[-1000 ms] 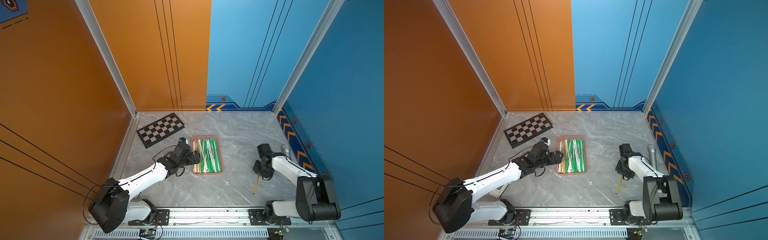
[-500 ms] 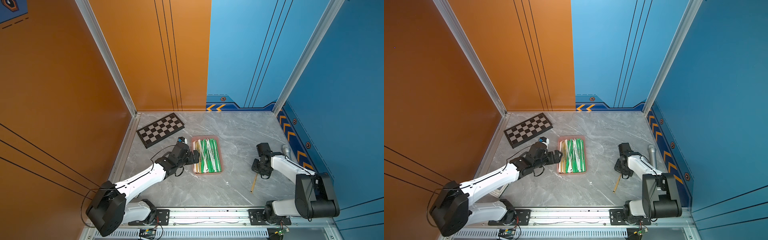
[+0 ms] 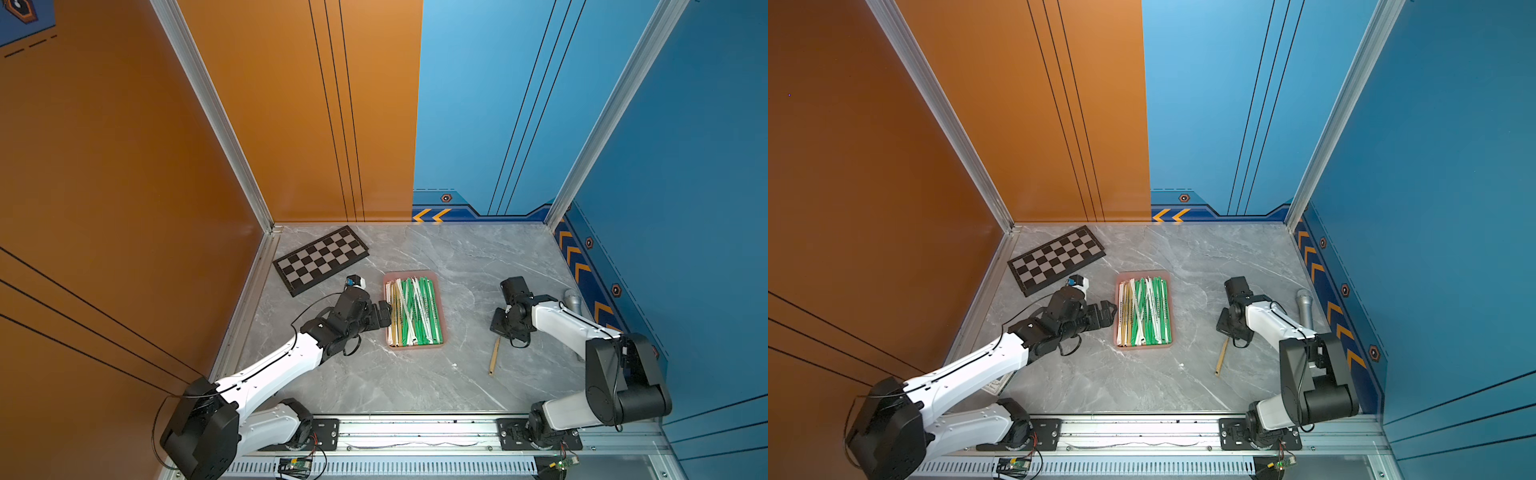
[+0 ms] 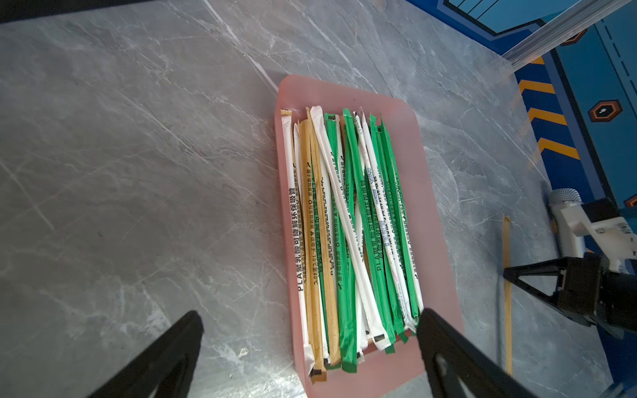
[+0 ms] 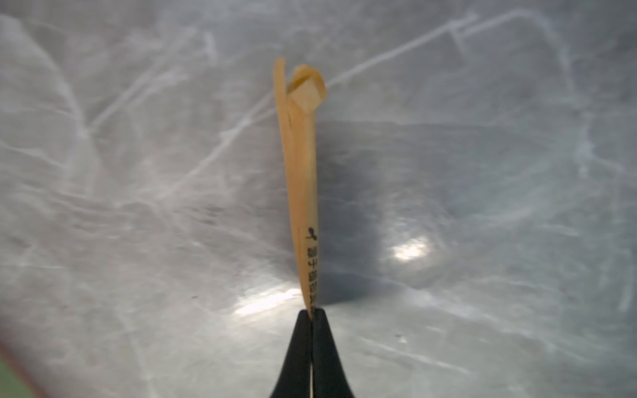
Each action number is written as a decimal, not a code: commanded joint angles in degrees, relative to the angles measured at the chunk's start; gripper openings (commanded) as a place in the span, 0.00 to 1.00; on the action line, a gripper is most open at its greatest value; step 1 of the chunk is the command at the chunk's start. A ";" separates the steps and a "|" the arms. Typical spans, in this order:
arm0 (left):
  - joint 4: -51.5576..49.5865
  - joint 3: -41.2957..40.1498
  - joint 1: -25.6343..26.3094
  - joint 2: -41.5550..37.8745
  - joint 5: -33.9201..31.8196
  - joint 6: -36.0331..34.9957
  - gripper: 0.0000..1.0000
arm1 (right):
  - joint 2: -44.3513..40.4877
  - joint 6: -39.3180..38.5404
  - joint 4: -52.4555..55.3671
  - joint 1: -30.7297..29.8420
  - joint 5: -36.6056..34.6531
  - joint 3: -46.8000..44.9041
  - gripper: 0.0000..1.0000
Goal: Put the straws into the storage box
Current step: Pick up the straw from the center of the board, then place the straw in the storage box, then reset both arms
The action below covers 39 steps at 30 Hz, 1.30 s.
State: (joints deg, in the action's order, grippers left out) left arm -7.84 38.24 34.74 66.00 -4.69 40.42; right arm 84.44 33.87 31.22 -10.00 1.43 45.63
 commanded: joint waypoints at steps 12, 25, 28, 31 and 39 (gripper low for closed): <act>-1.35 -3.05 -2.90 -3.25 -0.67 0.88 0.99 | 8.03 1.45 -5.28 -14.94 5.85 18.83 0.05; -2.16 -2.81 -3.75 -3.67 0.56 0.47 0.99 | 18.29 -0.29 -6.58 -21.01 10.78 28.20 0.13; -2.19 -2.90 -3.96 -4.16 0.47 0.34 0.99 | 17.89 -0.37 -6.66 -21.02 10.18 28.36 0.15; -2.02 -2.89 -4.16 -4.15 0.53 0.31 0.99 | 16.86 -0.88 -6.70 -21.16 9.76 28.28 0.25; -4.66 -2.60 -4.80 -4.81 0.53 -0.87 0.99 | 5.93 -6.36 -7.01 -19.56 0.47 21.33 0.56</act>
State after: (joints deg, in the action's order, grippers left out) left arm -9.10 35.75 30.74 62.61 -4.43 40.71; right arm 96.73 31.14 23.99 -30.72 8.47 69.87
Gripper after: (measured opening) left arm 0.985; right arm 0.558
